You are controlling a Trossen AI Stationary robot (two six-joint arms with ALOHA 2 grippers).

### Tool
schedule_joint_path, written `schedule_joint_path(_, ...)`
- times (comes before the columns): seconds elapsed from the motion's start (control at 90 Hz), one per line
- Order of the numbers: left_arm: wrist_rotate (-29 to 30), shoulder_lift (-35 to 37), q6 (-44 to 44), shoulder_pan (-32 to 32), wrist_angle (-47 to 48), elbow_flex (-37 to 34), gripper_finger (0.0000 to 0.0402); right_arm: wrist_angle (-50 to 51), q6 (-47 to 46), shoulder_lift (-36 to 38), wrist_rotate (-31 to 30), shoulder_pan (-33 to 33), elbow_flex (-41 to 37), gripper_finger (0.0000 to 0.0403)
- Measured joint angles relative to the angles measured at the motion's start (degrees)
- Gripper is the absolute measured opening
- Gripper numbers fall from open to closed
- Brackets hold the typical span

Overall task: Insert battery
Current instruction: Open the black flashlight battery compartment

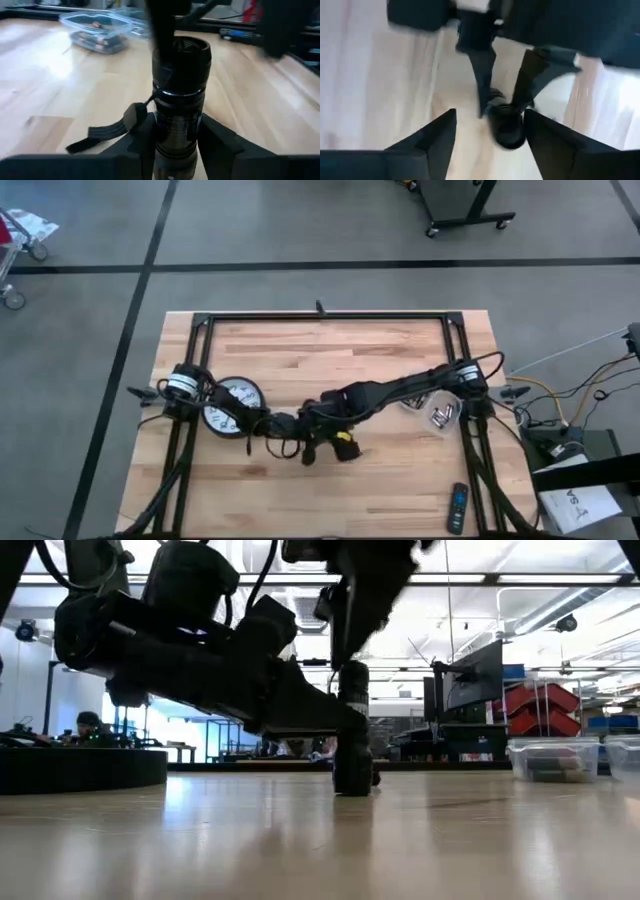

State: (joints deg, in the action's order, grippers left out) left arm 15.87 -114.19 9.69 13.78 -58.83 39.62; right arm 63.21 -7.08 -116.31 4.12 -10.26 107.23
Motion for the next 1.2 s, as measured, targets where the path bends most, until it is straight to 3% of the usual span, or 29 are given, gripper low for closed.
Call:
schedule_joint_path(0.133, 3.1, 0.0, -0.2, -0.1, 0.2, 0.0, 0.0103, 1.2, -20.6, 0.0, -1.5, 0.7, 2.2, 0.0242)
schedule_joint_path(0.3, 3.2, 0.0, -0.2, -0.1, 0.2, 0.0, 0.0112, 2.3, -32.3, 0.0, -4.2, 1.4, 3.0, 0.0256)
schedule_joint_path(0.567, 3.1, 0.0, -0.4, -0.1, 0.4, 0.0, 0.0124, 2.7, -35.9, 0.0, -4.5, 3.0, 1.6, 0.0265)
schedule_joint_path(0.978, 3.1, 0.6, -0.4, -0.1, 0.8, 0.0, 0.0137, 3.3, -34.9, 0.0, -4.3, 2.8, 1.9, 0.0241)
schedule_joint_path(1.2, 3.1, 0.7, -0.4, -0.1, 0.3, 0.0, 0.0128, 4.2, -33.9, 0.3, -4.3, 2.7, 1.9, 0.0251)
